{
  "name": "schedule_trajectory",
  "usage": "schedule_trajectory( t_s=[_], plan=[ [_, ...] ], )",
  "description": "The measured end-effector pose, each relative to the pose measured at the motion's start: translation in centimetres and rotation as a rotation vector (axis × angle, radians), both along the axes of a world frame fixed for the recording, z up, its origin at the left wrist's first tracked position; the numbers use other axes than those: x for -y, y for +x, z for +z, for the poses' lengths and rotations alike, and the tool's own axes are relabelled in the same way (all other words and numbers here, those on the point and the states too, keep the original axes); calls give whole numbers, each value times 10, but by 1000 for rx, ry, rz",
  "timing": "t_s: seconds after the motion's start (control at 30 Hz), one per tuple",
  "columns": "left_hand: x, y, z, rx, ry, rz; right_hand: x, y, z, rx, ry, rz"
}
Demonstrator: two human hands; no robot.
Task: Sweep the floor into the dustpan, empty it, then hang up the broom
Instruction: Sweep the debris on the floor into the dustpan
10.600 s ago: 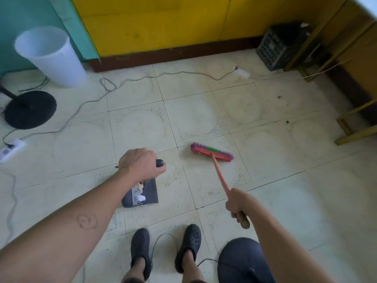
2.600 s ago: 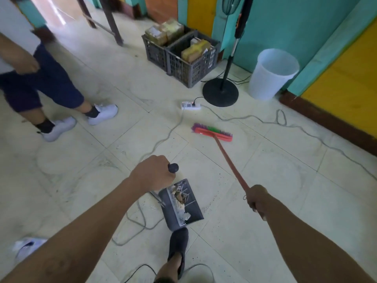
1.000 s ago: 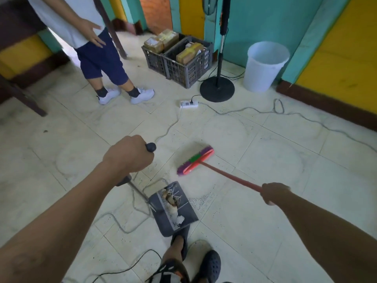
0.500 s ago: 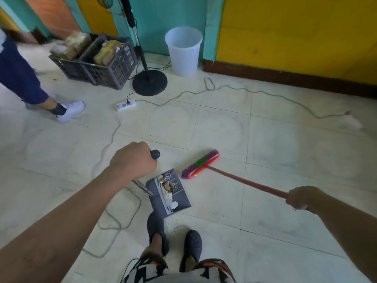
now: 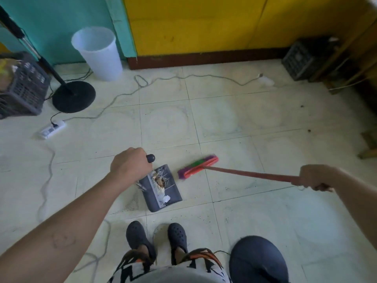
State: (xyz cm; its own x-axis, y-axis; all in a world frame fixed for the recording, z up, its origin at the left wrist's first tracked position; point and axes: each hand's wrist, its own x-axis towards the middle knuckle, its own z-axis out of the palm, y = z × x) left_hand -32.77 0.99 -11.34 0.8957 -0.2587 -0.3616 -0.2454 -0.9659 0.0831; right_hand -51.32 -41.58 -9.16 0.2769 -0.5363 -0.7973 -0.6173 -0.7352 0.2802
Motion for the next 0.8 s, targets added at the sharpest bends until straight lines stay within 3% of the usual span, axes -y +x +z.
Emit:
schedule_trajectory(
  t_s=[0.17, 0.33, 0.6, 0.8],
  plan=[
    [21, -2, -13, 11, -8, -66, 12, -27, 11, 76, 26, -240],
    [23, -6, -30, -34, -59, -58, -8, -46, -13, 141, 46, -345],
    [17, 7, -32, -126, -384, -178, -93, -29, -77, 151, 115, -548],
    [16, 11, -39, -92, -293, -224, -134, -4, -99, 157, 108, -423]
  ],
)
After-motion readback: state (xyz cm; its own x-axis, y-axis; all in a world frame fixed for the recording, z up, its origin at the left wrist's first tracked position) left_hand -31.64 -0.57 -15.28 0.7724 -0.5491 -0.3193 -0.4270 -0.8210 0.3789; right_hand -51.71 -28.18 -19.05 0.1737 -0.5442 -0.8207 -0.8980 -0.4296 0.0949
